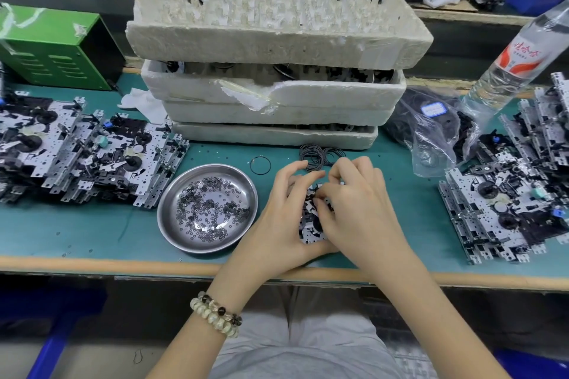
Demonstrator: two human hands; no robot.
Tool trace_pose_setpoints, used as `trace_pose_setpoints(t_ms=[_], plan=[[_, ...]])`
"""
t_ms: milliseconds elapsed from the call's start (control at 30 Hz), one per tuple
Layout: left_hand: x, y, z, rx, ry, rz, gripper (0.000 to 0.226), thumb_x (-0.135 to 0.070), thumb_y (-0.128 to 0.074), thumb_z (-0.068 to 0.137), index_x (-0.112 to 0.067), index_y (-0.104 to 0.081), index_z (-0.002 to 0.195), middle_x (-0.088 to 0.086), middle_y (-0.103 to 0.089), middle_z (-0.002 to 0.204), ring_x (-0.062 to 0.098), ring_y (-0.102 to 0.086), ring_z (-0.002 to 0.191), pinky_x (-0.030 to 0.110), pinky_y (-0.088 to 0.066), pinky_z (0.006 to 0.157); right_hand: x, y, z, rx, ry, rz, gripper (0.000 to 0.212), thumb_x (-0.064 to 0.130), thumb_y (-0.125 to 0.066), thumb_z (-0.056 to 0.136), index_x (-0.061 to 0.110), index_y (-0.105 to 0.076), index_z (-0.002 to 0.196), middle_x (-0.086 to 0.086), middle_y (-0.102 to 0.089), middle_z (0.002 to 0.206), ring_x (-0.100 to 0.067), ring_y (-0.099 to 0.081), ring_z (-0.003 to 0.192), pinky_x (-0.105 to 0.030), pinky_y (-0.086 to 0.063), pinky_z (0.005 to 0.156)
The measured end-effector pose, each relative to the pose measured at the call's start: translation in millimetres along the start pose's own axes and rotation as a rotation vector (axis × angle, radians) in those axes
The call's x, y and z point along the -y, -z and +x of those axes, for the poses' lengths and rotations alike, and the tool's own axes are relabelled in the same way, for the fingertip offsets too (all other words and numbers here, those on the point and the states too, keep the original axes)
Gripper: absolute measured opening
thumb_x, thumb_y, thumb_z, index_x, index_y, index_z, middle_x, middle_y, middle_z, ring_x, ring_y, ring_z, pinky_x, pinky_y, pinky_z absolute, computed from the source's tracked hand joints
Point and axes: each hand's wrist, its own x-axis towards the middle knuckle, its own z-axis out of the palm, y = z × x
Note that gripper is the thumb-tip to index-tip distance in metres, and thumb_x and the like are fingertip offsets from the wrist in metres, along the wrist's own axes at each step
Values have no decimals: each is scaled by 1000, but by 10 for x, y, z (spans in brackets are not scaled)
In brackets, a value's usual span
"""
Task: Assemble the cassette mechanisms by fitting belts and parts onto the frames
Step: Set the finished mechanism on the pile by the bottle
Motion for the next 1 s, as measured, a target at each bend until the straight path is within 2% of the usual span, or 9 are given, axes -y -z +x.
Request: trace_pose_setpoints(t_ms=[133,300,367,467,667,900,1000], plan=[[14,-5,-12,6,22,1,100,-51,-86,69,-25,-33,150,-8,-17,154,2,-29,142,7,-25,110,-35,30,58,11,49,1,14,11,-66,81,8,-72,70,-2,-50,85,-28,-44,85,-38,-33,71],[-3,1,-10,50,9,33,113,-46,-91,65,-24,-24,153,-11,-14,157,8,-25,147,30,-33,116,-52,18,87,-10,60,21,13,11,-72,77,7,-71,65,-4,-51,81,-30,-46,82,-37,-34,68],[-2,2,-5,38,-17,32,115,-43,-91,66,-25,-21,154,-8,-15,158,10,-22,149,33,-31,118,-63,8,71,-31,55,31,10,11,-75,75,8,-73,65,-4,-51,80,-31,-47,81,-38,-36,67],[-13,-10,-4,-18,-61,66,109,-43,-89,68,-28,-22,153,-6,-20,158,11,-26,147,34,-33,118,-88,-6,62,-54,64,48,8,12,-76,73,11,-74,66,-3,-51,78,-31,-48,80,-39,-39,67],[-39,-32,-18,-155,-188,66,98,-34,-91,66,-22,-36,147,-1,-32,153,18,-38,140,39,-41,111,-178,26,33,-109,32,175,7,13,-82,69,17,-77,67,0,-54,77,-30,-49,82,-37,-37,68],[-64,-1,-57,-150,-244,34,85,-27,-92,67,-17,-44,136,0,-31,156,19,-48,129,36,-43,107,-215,17,29,-81,5,247,7,15,-84,70,16,-77,69,2,-51,76,-26,-45,82,-42,-42,72],[-72,5,-69,-140,-227,18,84,-25,-92,68,-18,-43,135,1,-31,157,18,-47,131,33,-42,108,-211,3,-10,-89,28,218,9,12,-84,68,16,-76,68,2,-51,75,-27,-45,79,-43,-44,69]])
